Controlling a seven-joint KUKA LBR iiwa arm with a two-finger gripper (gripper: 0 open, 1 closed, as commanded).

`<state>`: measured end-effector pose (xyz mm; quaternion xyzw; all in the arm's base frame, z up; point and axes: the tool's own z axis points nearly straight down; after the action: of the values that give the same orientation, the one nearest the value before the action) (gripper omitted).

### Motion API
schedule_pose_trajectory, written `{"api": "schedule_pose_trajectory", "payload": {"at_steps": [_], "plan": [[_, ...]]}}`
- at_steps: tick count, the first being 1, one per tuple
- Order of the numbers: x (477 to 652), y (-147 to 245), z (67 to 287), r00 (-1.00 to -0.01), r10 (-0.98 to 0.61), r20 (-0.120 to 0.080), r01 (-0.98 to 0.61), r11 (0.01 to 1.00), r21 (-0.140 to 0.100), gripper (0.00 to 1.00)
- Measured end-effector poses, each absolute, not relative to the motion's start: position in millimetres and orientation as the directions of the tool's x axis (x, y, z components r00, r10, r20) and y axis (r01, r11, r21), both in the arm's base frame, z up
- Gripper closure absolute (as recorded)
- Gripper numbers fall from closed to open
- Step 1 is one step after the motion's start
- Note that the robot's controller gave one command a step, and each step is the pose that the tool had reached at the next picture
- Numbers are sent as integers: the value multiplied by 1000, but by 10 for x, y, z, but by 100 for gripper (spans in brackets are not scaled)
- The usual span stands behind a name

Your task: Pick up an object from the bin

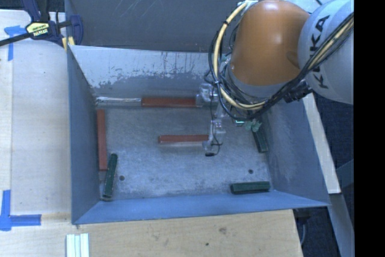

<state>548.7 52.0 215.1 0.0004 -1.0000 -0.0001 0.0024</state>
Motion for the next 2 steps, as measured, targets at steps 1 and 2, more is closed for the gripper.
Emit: {"api": "schedule_pose_trajectory", "payload": {"at_steps": [1,2], "plan": [[5504,517,2196,-1000,0,-4,0,1000,1,0],[5656,585,1608,-1000,4,-10,4,1000,1,0]]}}
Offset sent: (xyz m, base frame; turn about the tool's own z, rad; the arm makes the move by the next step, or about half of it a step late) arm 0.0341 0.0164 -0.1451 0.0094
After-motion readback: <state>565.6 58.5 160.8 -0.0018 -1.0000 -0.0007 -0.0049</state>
